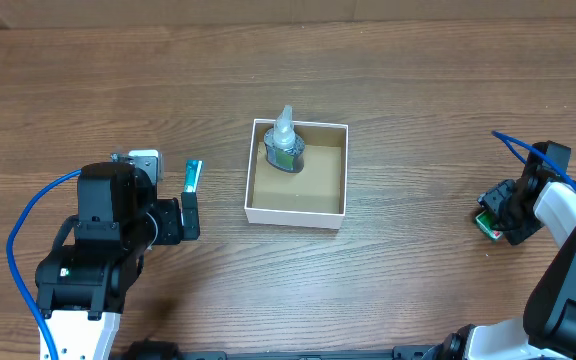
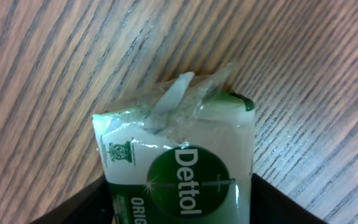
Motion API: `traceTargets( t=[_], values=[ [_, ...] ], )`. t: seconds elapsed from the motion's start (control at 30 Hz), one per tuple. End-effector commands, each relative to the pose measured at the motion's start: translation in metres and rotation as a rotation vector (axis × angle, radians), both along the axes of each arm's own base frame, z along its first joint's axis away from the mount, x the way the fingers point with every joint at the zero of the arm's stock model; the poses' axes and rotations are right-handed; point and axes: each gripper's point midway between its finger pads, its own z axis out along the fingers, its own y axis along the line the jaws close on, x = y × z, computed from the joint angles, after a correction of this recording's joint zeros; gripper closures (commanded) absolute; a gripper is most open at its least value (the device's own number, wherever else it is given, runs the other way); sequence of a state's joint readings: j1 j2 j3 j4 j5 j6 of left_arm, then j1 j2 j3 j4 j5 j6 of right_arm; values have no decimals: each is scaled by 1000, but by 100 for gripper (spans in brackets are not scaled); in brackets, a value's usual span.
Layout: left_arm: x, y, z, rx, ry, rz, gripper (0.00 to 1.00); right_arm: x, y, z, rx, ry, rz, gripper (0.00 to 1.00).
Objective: Pack container
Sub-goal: 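Release the bottle, move the right gripper to the Dettol soap and grasp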
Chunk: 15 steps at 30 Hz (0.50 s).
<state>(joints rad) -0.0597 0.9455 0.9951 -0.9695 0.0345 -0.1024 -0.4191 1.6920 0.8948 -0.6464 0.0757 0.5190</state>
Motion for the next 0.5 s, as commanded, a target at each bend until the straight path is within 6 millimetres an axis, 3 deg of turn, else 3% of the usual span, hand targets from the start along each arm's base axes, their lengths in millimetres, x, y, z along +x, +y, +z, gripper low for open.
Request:
traceTargets(
  t=[0.0,0.2,0.27,0.4,0.47],
  values=[
    [3,-4,9,-19,-20,-7,0,-1,11,-11,70,6,4,41],
    [3,-4,9,-19,-20,-7,0,0,14,-11,84,-2,7,54],
    [3,-4,9,-19,-20,-7,0,2,14,-8,89,-2,8,65],
    [3,-4,9,-19,-20,-7,0,7,12,4,87,-4,8,73],
    [3,-4,9,-19,-20,-7,0,14,10,17,84,-17,11,85]
  ],
)
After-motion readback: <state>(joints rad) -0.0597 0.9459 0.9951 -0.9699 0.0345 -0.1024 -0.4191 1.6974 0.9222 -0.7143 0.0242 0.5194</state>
